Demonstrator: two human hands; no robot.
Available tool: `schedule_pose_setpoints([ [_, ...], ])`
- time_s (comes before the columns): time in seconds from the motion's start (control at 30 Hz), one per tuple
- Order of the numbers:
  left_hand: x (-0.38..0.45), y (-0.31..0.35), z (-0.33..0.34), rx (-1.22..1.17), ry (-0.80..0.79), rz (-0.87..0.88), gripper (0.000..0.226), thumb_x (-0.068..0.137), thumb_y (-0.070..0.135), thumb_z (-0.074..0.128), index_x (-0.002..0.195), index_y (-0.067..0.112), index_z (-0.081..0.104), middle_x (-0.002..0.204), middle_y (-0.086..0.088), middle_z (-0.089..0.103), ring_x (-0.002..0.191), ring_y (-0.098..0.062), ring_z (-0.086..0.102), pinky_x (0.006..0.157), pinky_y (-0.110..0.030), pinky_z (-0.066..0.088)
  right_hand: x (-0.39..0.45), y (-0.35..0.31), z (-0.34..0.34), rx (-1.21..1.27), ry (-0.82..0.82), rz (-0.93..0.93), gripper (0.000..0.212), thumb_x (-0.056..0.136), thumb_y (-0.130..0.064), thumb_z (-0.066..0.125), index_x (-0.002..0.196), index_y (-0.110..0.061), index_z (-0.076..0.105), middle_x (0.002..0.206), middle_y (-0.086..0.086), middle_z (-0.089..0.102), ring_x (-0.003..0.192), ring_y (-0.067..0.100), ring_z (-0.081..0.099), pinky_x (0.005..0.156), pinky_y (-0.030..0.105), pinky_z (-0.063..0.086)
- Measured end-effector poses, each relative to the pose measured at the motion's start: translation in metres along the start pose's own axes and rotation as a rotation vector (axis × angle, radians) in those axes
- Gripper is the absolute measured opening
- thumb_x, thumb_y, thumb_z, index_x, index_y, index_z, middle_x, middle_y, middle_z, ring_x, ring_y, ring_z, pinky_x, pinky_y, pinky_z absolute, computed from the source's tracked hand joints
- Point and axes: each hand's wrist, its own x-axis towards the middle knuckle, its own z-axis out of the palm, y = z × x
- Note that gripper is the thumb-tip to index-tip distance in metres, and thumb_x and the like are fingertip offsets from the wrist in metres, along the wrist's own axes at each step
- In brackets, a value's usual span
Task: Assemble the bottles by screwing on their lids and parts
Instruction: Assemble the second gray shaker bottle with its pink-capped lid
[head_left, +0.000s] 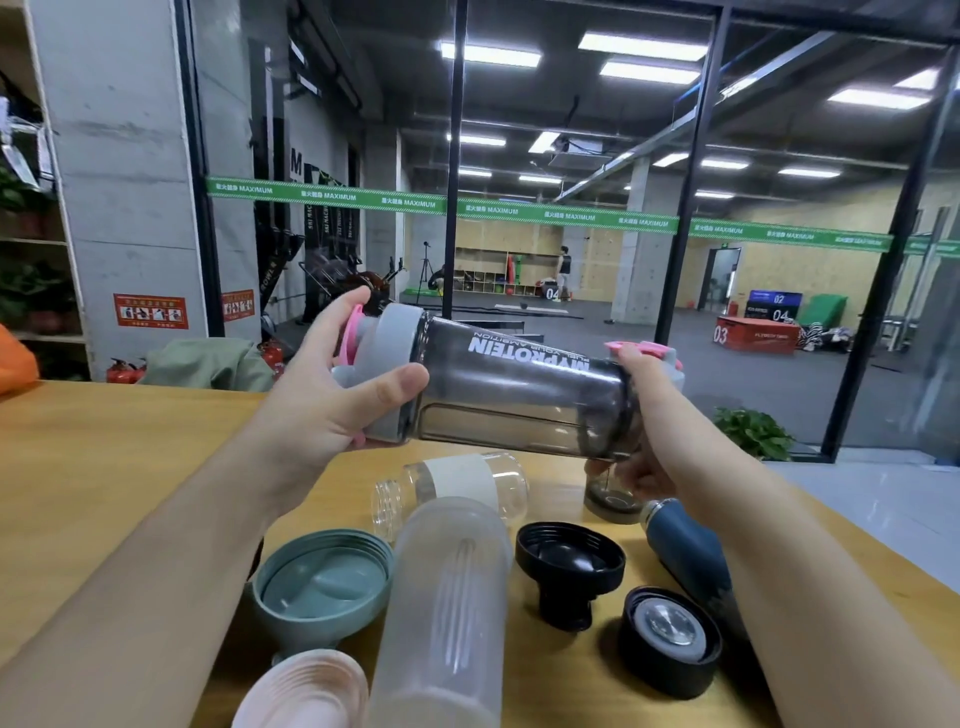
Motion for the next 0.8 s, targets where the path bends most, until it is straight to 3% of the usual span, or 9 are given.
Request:
schedule_pose_setpoints([
  [0.1, 0.001, 0.002, 0.002, -0.003, 0.021, 0.002, 0.109, 0.029, 0.066, 0.086, 0.127, 0.059, 0.038, 0.132, 0.003, 0.052, 0.106, -0.037, 0.063, 0.09, -0.066, 0.045, 0.003, -0.003, 0.007, 0.073, -0.004, -0.012, 0.064, 0.086, -0.069, 0.039, 0.081, -0.008, 0.059, 0.054, 0.009, 0.067, 0.06, 0.029, 0.061, 0.07, 0.042, 0.051],
  [0.13, 0.001, 0.002, 0.003, -0.01, 0.035, -0.011, 0.11, 0.031, 0.066, 0.086, 0.129, 0.056, 0.038, 0.13, 0.004, 0.054, 0.106, -0.04, 0.062, 0.089, -0.068, 0.045, 0.002, -0.002, 0.007, 0.086, 0.01, -0.054, 0.056, 0.089, -0.062, 0.041, 0.084, -0.008, 0.057, 0.053, 0.006, 0.066, 0.061, 0.031, 0.061, 0.073, 0.046, 0.053],
  [0.2, 0.001, 0.002, 0.003, -0.029, 0.058, -0.055, 0.106, 0.039, 0.062, 0.085, 0.133, 0.047, 0.04, 0.129, 0.002, 0.055, 0.107, -0.042, 0.06, 0.085, -0.068, 0.047, 0.001, -0.006, 0.012, 0.021, 0.081, -0.217, 0.041, 0.095, -0.049, 0.04, 0.106, -0.013, 0.056, 0.067, 0.007, 0.064, 0.056, 0.024, 0.06, 0.06, 0.042, 0.052],
  [0.27, 0.001, 0.004, 0.003, -0.086, 0.042, -0.134, 0.092, 0.051, 0.059, 0.079, 0.134, 0.037, 0.045, 0.132, -0.005, 0.055, 0.103, -0.037, 0.064, 0.072, -0.056, 0.056, -0.005, -0.008, 0.014, -0.07, 0.124, -0.436, 0.031, 0.093, -0.05, 0.04, 0.118, -0.035, 0.05, 0.087, 0.008, 0.059, 0.055, 0.013, 0.06, 0.052, 0.038, 0.047],
  [0.37, 0.001, 0.007, 0.004, -0.157, 0.025, -0.262, 0.068, 0.066, 0.056, 0.076, 0.121, 0.022, 0.058, 0.122, -0.021, 0.061, 0.09, -0.035, 0.065, 0.062, -0.042, 0.057, -0.014, -0.005, 0.014, -0.077, 0.082, -0.607, 0.04, 0.077, -0.06, 0.042, 0.117, -0.06, 0.042, 0.114, 0.003, 0.055, 0.08, 0.015, 0.064, 0.064, 0.041, 0.054],
  [0.43, 0.0, 0.01, 0.005, -0.173, 0.018, -0.302, 0.068, 0.063, 0.055, 0.071, 0.119, 0.018, 0.06, 0.119, -0.024, 0.063, 0.083, -0.034, 0.067, 0.059, -0.041, 0.058, -0.014, -0.003, 0.015, -0.082, 0.067, -0.649, 0.045, 0.072, -0.062, 0.043, 0.117, -0.064, 0.041, 0.124, 0.001, 0.052, 0.094, 0.019, 0.061, 0.072, 0.042, 0.056],
  [0.57, -0.002, 0.012, 0.007, -0.159, 0.002, -0.308, 0.071, 0.058, 0.055, 0.067, 0.118, 0.019, 0.06, 0.12, -0.026, 0.062, 0.08, -0.032, 0.065, 0.057, -0.041, 0.058, -0.011, -0.001, 0.017, -0.034, 0.109, -0.676, 0.034, 0.079, -0.05, 0.046, 0.112, -0.055, 0.046, 0.109, 0.005, 0.055, 0.061, 0.004, 0.055, 0.049, 0.019, 0.045],
  [0.7, 0.001, 0.008, 0.004, -0.128, -0.032, -0.275, 0.061, 0.067, 0.057, 0.072, 0.117, 0.024, 0.061, 0.123, -0.024, 0.06, 0.085, -0.033, 0.061, 0.058, -0.039, 0.057, -0.006, 0.0, 0.017, -0.016, 0.101, -0.63, 0.038, 0.082, -0.043, 0.041, 0.118, -0.036, 0.047, 0.083, 0.006, 0.049, 0.053, 0.004, 0.047, 0.044, 0.018, 0.041],
  [0.8, 0.003, 0.004, 0.002, -0.114, -0.075, -0.233, 0.058, 0.068, 0.053, 0.066, 0.12, 0.027, 0.059, 0.127, -0.02, 0.056, 0.089, -0.032, 0.06, 0.059, -0.04, 0.058, -0.007, -0.003, 0.018, -0.03, 0.095, -0.608, 0.032, 0.081, -0.042, 0.039, 0.109, -0.03, 0.049, 0.075, 0.004, 0.046, 0.057, 0.006, 0.045, 0.046, 0.018, 0.042],
])
